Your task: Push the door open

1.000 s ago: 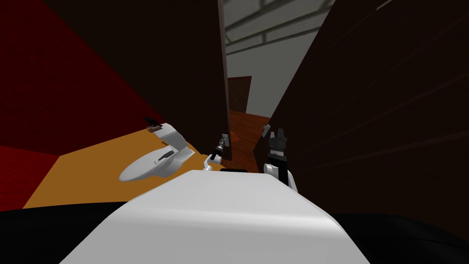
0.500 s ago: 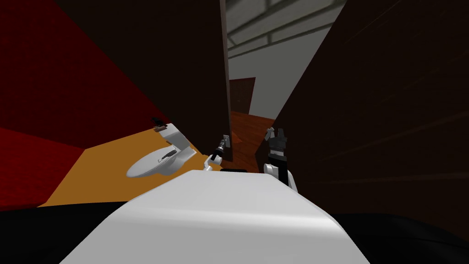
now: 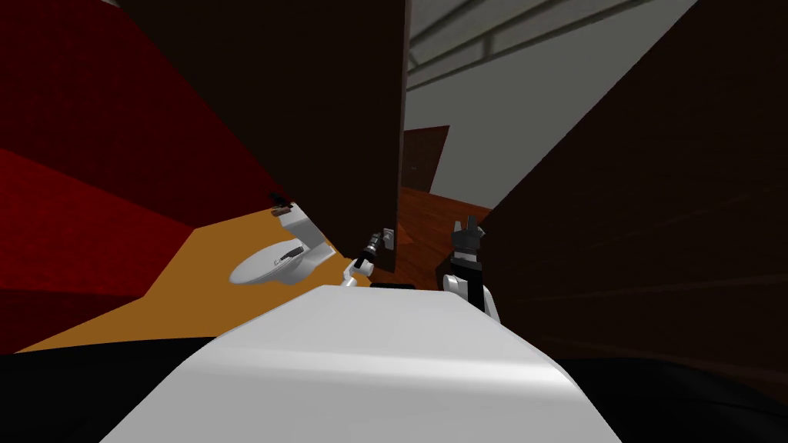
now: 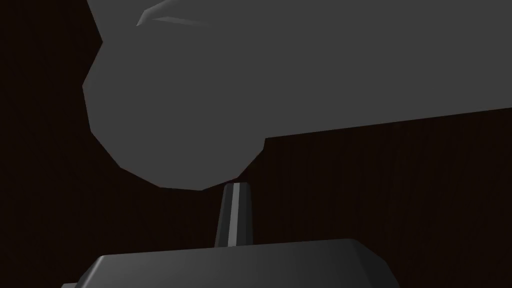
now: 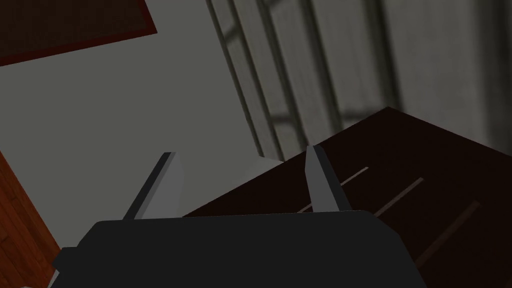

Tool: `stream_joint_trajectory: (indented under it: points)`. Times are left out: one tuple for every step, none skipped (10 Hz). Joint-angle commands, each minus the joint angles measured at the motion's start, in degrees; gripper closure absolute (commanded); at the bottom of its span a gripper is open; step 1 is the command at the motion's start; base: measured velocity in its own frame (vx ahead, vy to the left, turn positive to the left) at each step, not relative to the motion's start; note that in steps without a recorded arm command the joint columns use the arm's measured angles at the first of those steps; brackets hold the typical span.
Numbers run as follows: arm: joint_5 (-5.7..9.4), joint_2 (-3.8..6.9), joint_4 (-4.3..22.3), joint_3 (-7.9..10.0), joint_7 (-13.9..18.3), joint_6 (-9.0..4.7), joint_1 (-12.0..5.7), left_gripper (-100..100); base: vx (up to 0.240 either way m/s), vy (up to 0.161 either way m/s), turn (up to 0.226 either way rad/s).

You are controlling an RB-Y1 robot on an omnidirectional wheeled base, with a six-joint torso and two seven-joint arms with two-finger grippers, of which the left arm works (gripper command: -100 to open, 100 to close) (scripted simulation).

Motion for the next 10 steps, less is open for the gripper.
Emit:
stream_joint_trajectory:
  points:
    - [0.17,0.02,-0.69,-0.43,0.11,0.28,0.39,-100,-0.038,-0.046,0.07]
    - [0.17,0.02,-0.69,-0.43,0.11,0.28,0.39,-100,-0.2,0.003,-0.026]
    - [0.26,-0.03,-1.06,-0.66,0.18,0.43,0.6,-100,-0.206,0.026,-0.007]
    - [0.41,-0.18,-1.7,-1.06,0.28,0.69,0.95,-100,-0.224,0.007,0.026]
    - [0.52,-0.34,-2.13,-1.33,0.36,0.86,1.19,-100,-0.227,-0.017,0.022]
    - [0.62,-0.53,-2.55,-1.59,0.43,1.03,1.43,-100,-0.239,-0.004,0.019]
    - [0.76,-0.86,-3.11,-1.94,0.52,1.26,1.75,-100,-0.247,-0.019,0.017]
    - [0.86,-1.17,-3.52,-2.2,0.59,1.43,1.98,-100,-0.251,-0.013,0.026]
    - [0.74,-1.19,-3.21,-1.97,0.42,1.44,1.71,-100,-0.112,-0.002,0.001]
    - [0.69,-1.0,-2.72,-1.69,0.39,1.21,1.38,-100,0.086,-0.05,-0.035]
